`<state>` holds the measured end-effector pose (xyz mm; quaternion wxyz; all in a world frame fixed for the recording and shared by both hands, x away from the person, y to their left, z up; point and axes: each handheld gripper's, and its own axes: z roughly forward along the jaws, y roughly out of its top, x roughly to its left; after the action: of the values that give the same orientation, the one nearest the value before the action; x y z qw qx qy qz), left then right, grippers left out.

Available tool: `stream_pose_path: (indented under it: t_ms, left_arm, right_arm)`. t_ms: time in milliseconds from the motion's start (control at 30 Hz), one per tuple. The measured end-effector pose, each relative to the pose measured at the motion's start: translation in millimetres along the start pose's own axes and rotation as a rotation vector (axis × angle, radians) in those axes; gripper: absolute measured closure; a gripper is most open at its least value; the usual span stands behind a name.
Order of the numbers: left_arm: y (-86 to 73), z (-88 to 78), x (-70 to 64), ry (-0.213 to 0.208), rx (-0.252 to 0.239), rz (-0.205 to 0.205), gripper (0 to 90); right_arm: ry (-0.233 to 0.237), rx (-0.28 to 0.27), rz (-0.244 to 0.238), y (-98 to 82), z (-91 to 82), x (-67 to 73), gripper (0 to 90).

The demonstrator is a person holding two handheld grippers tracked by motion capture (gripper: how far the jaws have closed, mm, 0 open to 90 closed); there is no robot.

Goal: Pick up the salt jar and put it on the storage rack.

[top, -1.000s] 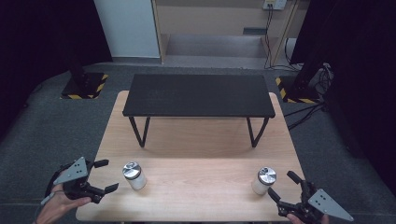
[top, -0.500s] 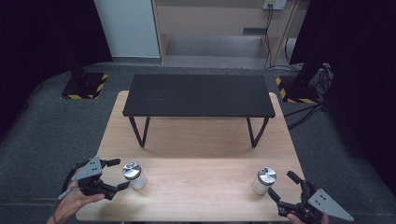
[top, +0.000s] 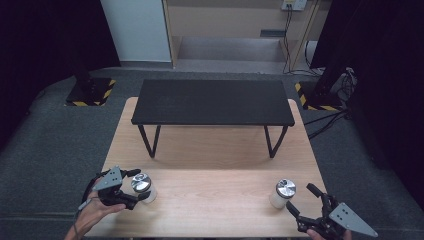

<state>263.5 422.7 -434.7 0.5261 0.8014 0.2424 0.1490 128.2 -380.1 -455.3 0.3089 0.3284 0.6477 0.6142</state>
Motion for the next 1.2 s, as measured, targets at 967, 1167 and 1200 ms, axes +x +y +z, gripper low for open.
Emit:
stream_pose_path:
  t_ms: [967, 1167, 1200]
  left_arm:
    - [4.8, -2.5, -1.9, -0.022, -0.08, 0.0, 33.5]
    - [26.5, -0.2, -5.9, -0.052, -0.095, 0.019, 33.5]
    - [30.4, 0.6, -6.3, -0.061, -0.096, 0.021, 33.5]
  right_arm:
    - [0.0, -0.002, -0.001, -0.3, 0.0, -0.3, 9.4]
    - [0.0, -0.005, -0.002, -0.6, -0.3, -0.5, 9.4]
    - [0.001, -0.005, -0.002, -0.6, -0.3, -0.6, 9.4]
